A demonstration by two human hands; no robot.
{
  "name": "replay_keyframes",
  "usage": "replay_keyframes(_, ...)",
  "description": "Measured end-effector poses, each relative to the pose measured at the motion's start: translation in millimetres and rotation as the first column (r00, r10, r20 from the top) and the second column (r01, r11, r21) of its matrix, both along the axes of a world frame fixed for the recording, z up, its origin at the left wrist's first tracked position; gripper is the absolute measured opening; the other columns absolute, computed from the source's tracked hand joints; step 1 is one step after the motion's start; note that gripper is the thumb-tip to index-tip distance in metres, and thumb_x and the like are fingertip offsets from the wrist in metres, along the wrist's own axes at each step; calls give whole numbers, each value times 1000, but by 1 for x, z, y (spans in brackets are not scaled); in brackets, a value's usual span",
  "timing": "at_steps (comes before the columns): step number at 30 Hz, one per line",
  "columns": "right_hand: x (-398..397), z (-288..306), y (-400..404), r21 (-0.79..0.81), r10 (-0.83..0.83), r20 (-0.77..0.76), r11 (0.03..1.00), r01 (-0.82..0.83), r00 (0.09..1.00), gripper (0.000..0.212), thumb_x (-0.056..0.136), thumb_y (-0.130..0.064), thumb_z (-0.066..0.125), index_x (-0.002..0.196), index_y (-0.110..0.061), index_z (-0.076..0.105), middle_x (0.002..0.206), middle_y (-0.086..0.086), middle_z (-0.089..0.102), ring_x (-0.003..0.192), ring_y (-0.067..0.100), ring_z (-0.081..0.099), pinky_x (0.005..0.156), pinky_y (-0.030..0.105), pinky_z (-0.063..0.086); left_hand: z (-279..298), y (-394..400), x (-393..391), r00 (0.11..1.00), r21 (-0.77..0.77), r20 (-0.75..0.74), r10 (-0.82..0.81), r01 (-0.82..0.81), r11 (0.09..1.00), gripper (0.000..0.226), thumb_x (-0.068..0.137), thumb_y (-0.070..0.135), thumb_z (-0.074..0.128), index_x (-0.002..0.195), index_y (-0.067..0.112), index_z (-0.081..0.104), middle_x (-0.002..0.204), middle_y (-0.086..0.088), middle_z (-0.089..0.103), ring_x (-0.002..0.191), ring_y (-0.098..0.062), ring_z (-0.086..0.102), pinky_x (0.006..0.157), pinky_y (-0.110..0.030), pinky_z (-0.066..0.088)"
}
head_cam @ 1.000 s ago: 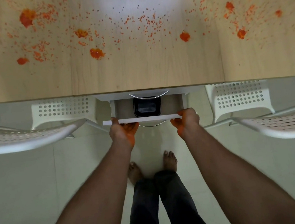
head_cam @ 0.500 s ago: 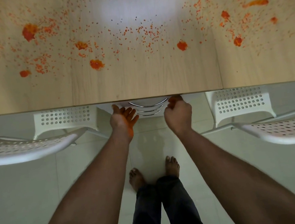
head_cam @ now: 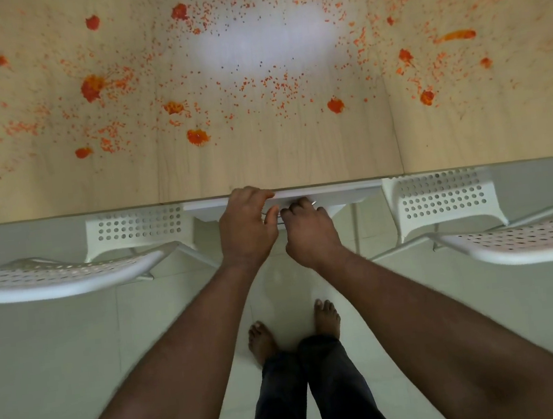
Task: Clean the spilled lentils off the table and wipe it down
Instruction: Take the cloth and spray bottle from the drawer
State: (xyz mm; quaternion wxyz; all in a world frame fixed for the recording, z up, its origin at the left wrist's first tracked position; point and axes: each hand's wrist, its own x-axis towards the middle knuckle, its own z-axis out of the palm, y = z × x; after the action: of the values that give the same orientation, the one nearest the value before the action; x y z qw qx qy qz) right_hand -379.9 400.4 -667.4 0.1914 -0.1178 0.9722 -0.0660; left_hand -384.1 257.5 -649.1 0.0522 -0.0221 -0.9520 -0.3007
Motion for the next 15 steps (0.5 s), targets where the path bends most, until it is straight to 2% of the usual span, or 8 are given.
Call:
replay_keyframes(2, 20, 4, 1, -20, 7, 49, 1000, -6, 999, 43, 87, -16, 60, 130, -12, 59, 129, 8, 62, 133, 28, 44, 96, 44, 44, 11, 2, -1, 995, -59, 69, -77, 82, 995, 32, 86, 21, 82, 116, 14, 76, 110, -2, 70, 109, -22, 59, 86, -35, 49)
replay_keyframes(4, 42, 13, 1, -41, 12, 106, 999, -7, 994, 46, 86, -14, 60, 133, -12, 59, 131, 8, 62, 132, 28, 46, 99, 45, 45, 18, 0, 3, 971, -83, 202, -131, 150, 985, 35, 84, 24, 84, 117, 13, 76, 110, -4, 71, 109, -27, 60, 91, -40, 50)
replay_keyframes(6, 58, 22, 3, -98, -9, 141, 995, 23, 990, 46, 87, -13, 60, 132, -14, 62, 126, 7, 65, 123, 28, 55, 96, 41, 48, 22, -3, 12, 926, -79, 356, -125, 163, 983, 44, 83, 29, 87, 123, 14, 76, 116, -5, 72, 111, -26, 63, 95, -40, 51)
replay_keyframes(8, 67, 36, 9, -174, -68, 82, 981, 82, 994, 33, 87, -18, 60, 117, -19, 73, 106, 3, 73, 97, 24, 67, 81, 34, 53, 25, -6, 24, 896, -59, 430, -113, 153, 986, 53, 81, 32, 90, 129, 16, 73, 122, -2, 72, 111, -19, 65, 96, -35, 52)
replay_keyframes(10, 64, 51, 18, -227, -152, -21, 963, 143, 988, 20, 86, -26, 59, 94, -22, 77, 84, -2, 72, 74, 21, 66, 66, 30, 52, 29, -8, 33, 873, -39, 480, -92, 126, 991, 61, 75, 36, 93, 130, 19, 72, 120, 0, 74, 104, -15, 66, 91, -33, 56)
replay_keyframes(11, 58, 55, 22, -268, -220, -54, 943, 198, 974, 18, 85, -26, 58, 87, -22, 76, 79, -2, 71, 69, 21, 64, 63, 31, 52, 31, -8, 34, 857, -37, 508, -85, 120, 992, 66, 72, 39, 95, 130, 20, 72, 117, 1, 74, 101, -14, 67, 88, -33, 56)
replay_keyframes(13, 41, 59, 32, -312, -361, -37, 890, 333, 932, 17, 83, -21, 59, 84, -21, 75, 78, -1, 72, 70, 23, 65, 64, 33, 54, 31, -8, 36, 826, -22, 557, -90, 123, 992, 75, 64, 44, 98, 130, 21, 72, 113, 2, 75, 96, -14, 68, 84, -31, 56)
replay_keyframes(15, 20, 51, 39, -236, -420, 65, 875, 423, 905, 19, 82, -15, 62, 95, -18, 76, 88, 5, 74, 81, 28, 68, 69, 34, 57, 34, -5, 38, 804, 8, 587, -90, 105, 994, 83, 61, 46, 100, 134, 21, 70, 113, 4, 73, 98, -14, 68, 85, -31, 56)
